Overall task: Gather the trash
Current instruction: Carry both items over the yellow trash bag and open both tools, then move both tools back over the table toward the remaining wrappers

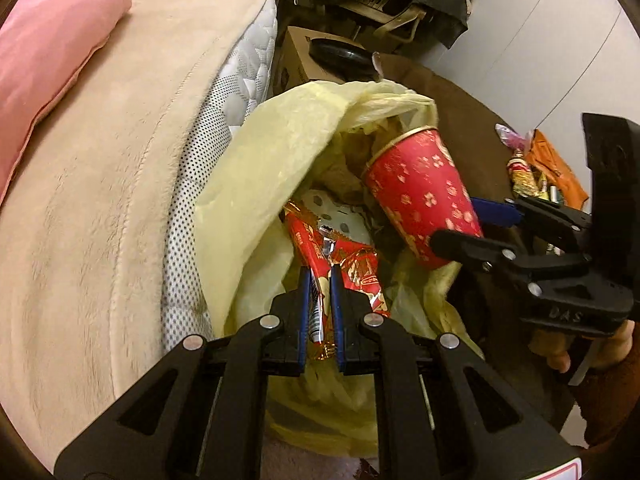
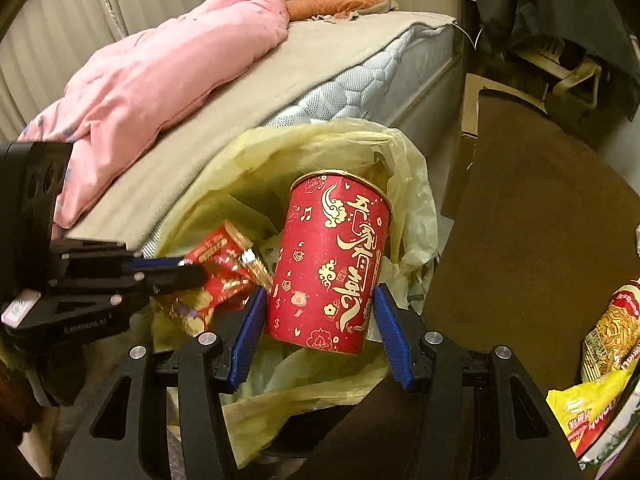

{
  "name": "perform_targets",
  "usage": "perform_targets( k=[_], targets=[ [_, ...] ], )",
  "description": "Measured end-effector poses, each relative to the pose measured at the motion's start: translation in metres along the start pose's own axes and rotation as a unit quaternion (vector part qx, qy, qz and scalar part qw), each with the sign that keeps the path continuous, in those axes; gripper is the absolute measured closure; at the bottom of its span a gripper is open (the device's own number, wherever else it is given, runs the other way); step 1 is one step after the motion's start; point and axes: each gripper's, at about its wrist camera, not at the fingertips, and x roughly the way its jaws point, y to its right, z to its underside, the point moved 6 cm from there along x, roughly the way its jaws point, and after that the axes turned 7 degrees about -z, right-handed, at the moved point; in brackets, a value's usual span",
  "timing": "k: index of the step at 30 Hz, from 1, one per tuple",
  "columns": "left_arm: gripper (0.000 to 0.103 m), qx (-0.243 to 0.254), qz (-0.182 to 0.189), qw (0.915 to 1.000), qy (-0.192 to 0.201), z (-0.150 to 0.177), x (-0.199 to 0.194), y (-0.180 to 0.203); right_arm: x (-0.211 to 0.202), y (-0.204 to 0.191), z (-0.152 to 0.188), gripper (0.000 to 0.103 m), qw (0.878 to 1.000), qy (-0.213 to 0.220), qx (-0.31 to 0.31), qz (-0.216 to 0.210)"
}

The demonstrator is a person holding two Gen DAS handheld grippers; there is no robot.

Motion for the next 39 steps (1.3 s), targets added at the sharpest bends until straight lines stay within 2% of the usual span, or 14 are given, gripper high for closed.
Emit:
perform_targets(
  k=[6,10,14,17,18,19,26,29,31,34,36,39],
  targets=[
    [0.094,-0.006,-0.016,0.9998,-0.007,-0.006,0.015,-0.014,0.004,0.005,0.006,0.052,1.000,-0.003,-0.008,0.005],
    [0.092,-0.019,-0.008,0.9998,-0.007,-0.008,0.015,-0.020,0.005,0.002,0.006,0.051,1.000,-0.005,-0.014,0.006],
    [0.077,-0.039,0.017,0.9991,-0.002,-0.006,0.004,-0.022,-0.002,0.001,0.003,0.051,1.000,0.010,-0.001,-0.008],
    [0.066,-0.062,0.029,0.9976,0.013,-0.005,-0.008,-0.026,-0.009,-0.001,0.002,0.050,1.000,0.023,0.000,-0.001],
    [0.065,-0.069,0.030,0.9970,0.019,-0.004,-0.013,-0.026,-0.011,-0.002,0.002,0.045,1.000,0.025,0.000,0.001],
    [0.064,-0.074,0.027,0.9966,0.026,-0.003,-0.019,-0.027,-0.014,-0.003,0.003,0.041,1.000,0.027,0.000,0.002],
    [0.063,-0.079,-0.019,0.9939,0.074,0.001,-0.055,-0.029,-0.043,-0.010,0.012,0.041,0.998,0.054,-0.007,0.028],
    [0.060,-0.071,-0.034,0.9924,0.095,0.001,-0.070,-0.022,-0.062,-0.006,0.017,0.040,0.997,0.072,0.006,0.033],
    [0.060,-0.064,-0.036,0.9920,0.103,0.002,-0.077,-0.012,-0.077,0.000,0.022,0.039,0.995,0.085,0.016,0.051],
    [0.059,-0.053,-0.028,0.9919,0.112,0.002,-0.082,0.008,-0.105,0.011,0.033,0.036,0.990,0.114,0.022,0.074],
    [0.059,-0.044,-0.023,0.9916,0.119,0.001,-0.084,0.024,-0.121,0.017,0.043,0.036,0.989,0.116,0.025,0.087],
    [0.059,-0.027,-0.008,0.9915,0.127,0.000,-0.082,0.057,-0.152,0.034,0.062,0.036,0.982,0.131,0.031,0.131]
  ],
)
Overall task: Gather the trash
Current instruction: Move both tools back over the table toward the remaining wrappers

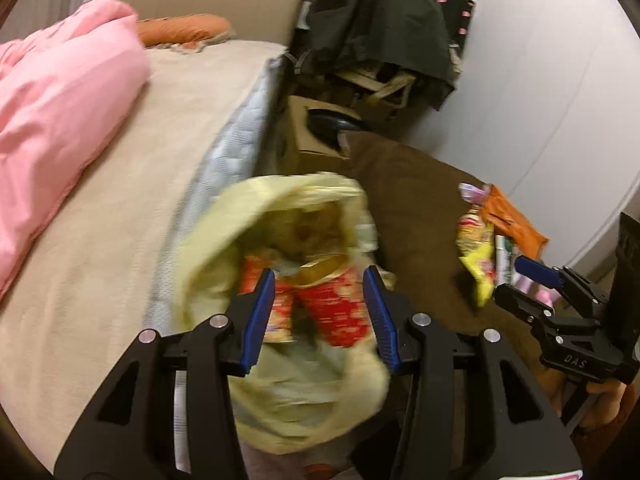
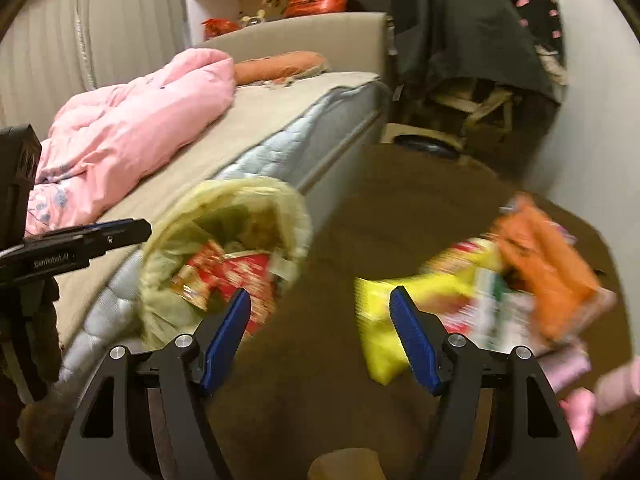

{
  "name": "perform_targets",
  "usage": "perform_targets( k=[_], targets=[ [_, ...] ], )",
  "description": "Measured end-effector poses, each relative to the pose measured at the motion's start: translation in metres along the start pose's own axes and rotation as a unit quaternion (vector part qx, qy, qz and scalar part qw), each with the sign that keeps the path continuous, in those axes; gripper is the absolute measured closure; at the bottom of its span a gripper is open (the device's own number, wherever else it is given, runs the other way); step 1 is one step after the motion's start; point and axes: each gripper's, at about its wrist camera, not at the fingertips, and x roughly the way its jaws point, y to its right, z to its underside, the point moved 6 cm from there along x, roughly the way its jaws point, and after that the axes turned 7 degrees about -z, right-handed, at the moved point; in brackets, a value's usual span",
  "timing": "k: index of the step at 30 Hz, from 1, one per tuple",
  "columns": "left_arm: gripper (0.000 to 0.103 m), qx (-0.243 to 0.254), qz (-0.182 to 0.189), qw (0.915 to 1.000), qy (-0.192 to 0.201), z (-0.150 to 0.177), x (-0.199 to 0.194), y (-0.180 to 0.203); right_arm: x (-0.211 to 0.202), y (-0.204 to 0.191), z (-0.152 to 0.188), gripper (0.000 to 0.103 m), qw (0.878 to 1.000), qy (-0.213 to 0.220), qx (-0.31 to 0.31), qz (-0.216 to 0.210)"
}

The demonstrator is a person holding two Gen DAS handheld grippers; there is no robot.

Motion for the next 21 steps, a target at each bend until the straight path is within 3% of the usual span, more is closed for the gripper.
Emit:
perform_targets(
  k=[7,15,21],
  targets=[
    [0.059,0.051,0.053,0.9973,-0.005,0.006,0.016,0.085,-0.058,0.075,0.033,0.035,0.996,0.020,0.041,0.078],
    [0.059,0.113,0.092,0.9892,-0.011,0.011,0.039,0.163,-0.092,0.136,0.071,0.035,0.988,0.030,0.092,0.118],
    [0.059,0.129,0.107,0.9857,-0.016,0.008,0.044,0.191,-0.101,0.165,0.068,0.035,0.985,0.046,0.114,0.123]
  ],
)
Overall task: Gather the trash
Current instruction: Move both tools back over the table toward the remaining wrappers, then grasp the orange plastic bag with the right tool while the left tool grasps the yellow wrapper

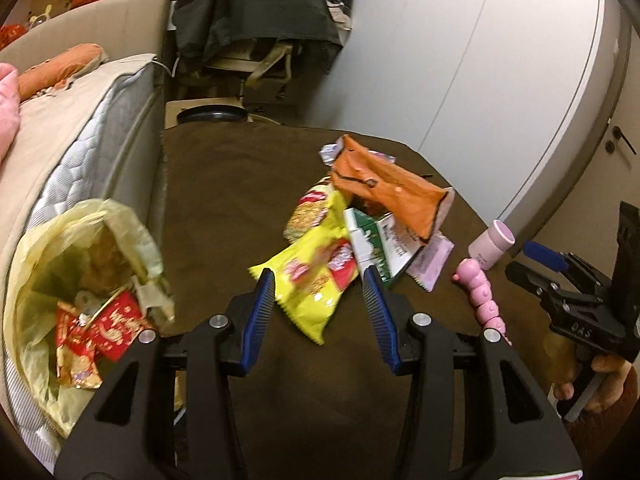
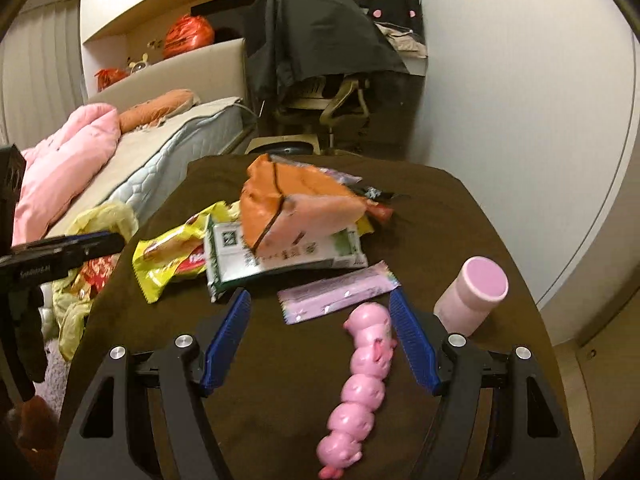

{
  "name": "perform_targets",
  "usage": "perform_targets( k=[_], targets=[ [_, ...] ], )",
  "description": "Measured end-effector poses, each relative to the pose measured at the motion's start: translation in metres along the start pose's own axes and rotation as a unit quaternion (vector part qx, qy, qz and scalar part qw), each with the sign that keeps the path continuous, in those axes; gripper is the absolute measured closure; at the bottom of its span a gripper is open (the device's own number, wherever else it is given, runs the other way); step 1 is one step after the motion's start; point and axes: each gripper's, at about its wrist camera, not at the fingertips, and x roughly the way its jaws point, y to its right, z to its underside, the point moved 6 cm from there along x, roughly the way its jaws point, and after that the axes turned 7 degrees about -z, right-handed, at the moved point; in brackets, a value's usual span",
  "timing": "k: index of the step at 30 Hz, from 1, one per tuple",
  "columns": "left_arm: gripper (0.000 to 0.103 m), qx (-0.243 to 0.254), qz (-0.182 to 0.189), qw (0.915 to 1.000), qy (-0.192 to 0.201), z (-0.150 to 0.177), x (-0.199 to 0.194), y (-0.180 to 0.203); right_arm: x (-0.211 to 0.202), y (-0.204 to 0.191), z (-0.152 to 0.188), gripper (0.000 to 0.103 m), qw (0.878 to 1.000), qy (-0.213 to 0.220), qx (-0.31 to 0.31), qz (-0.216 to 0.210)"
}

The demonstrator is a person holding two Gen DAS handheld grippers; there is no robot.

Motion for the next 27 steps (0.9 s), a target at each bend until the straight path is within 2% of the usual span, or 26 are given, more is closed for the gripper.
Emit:
perform_targets(
  k=[3,6,11,15,18,20,22,25,27],
  targets=[
    [0.059,0.010,0.002,0.9999,0.003,-0.009,0.003,0.010,0.003,0.007,-0.015,0.035,1.000,0.013,0.007,-0.017],
    [0.059,0.012,-0.003,0.9998,0.014,-0.018,0.004,0.010,0.017,0.002,-0.035,0.035,0.998,0.013,-0.009,-0.063],
    [0.059,-0.013,-0.009,0.9998,0.010,-0.017,0.004,-0.008,0.075,-0.024,-0.065,0.035,0.991,-0.035,-0.073,-0.103],
    [0.059,-0.028,-0.017,0.9995,0.001,-0.010,0.005,-0.026,0.120,-0.038,-0.051,0.035,0.986,-0.086,-0.108,-0.094],
    [0.059,-0.035,-0.021,0.9991,-0.003,-0.006,0.007,-0.035,0.132,-0.038,-0.042,0.037,0.986,-0.085,-0.112,-0.088],
    [0.059,-0.040,-0.022,0.9990,-0.004,-0.004,0.008,-0.039,0.129,-0.038,-0.043,0.054,0.987,-0.082,-0.103,-0.087],
    [0.059,-0.040,-0.020,0.9990,-0.006,-0.001,0.008,-0.038,0.120,-0.038,-0.046,0.079,0.988,-0.080,-0.095,-0.093],
    [0.059,-0.036,-0.016,0.9992,-0.010,0.002,0.011,-0.035,0.103,-0.036,-0.048,0.088,0.989,-0.071,-0.099,-0.081],
    [0.059,-0.033,-0.015,0.9993,-0.013,0.004,0.012,-0.031,0.085,-0.034,-0.050,0.090,0.991,-0.058,-0.091,-0.084]
  ],
)
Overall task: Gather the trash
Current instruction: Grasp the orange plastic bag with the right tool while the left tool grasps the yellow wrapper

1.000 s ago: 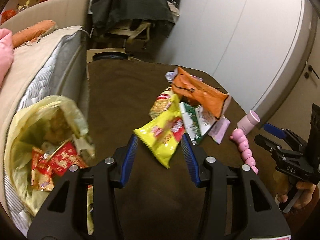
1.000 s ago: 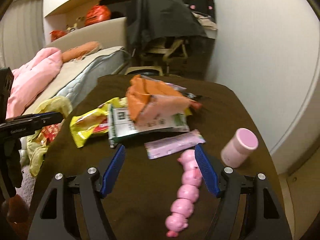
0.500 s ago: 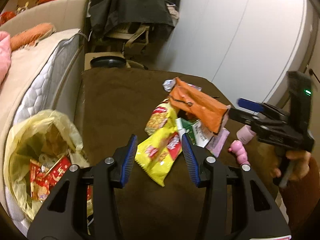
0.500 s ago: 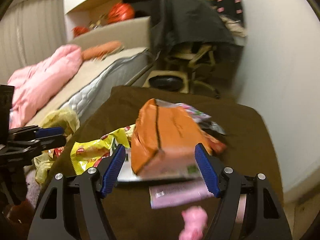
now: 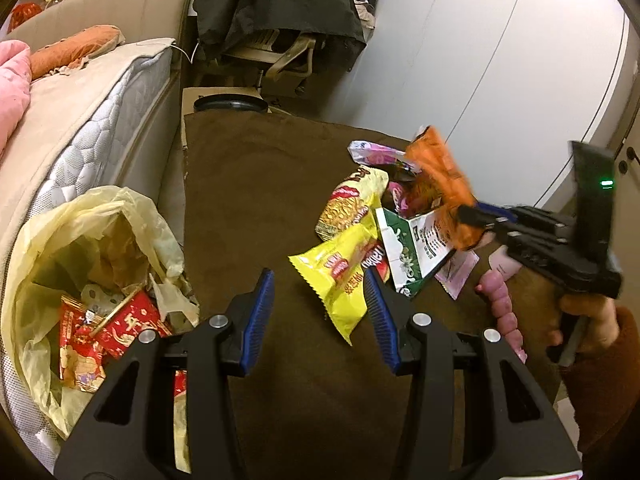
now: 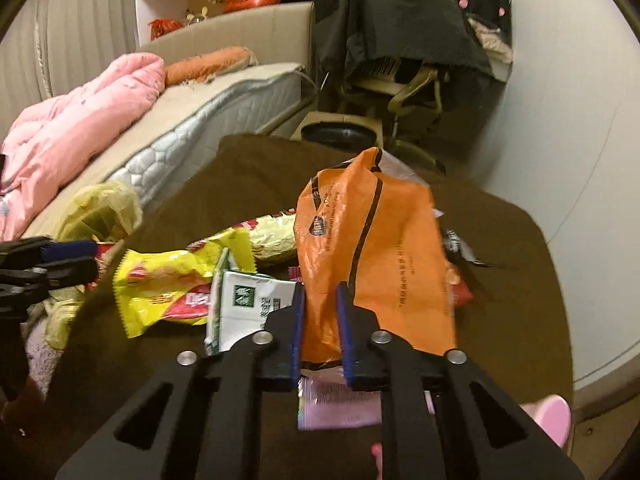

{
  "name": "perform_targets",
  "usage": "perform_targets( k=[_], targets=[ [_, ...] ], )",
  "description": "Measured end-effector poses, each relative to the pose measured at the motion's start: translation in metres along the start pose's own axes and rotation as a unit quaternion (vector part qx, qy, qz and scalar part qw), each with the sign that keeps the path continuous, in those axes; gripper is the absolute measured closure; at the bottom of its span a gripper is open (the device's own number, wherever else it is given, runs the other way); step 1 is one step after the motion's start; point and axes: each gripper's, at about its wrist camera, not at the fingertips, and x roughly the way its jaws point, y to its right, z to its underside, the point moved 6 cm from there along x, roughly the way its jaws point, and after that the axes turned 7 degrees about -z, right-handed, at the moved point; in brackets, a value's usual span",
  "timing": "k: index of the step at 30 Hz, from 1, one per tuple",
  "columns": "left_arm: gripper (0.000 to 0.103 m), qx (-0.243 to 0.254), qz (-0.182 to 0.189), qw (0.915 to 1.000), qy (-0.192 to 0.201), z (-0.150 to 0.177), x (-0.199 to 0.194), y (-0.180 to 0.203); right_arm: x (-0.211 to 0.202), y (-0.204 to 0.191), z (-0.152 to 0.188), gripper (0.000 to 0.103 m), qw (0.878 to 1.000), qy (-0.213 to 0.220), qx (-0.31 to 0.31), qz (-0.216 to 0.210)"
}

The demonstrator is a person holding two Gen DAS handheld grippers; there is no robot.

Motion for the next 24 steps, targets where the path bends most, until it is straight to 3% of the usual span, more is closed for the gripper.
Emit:
perform_targets(
  k=[11,18,24],
  targets=[
    [0.059,0.038,0.000,0.9993,0.005,0.005,-0.008,0.028,-0.092,0.001,0.041,0.091,0.998,0.050,0.044,0.016],
    [0.059,0.047,0.001,0.9989,0.006,0.002,-0.008,0.037,-0.114,0.011,0.084,0.091,0.994,0.049,0.082,0.046],
    [0.059,0.059,-0.007,0.9982,0.007,0.002,-0.003,0.046,-0.115,0.019,0.111,0.091,0.991,0.040,0.116,0.046]
  ],
)
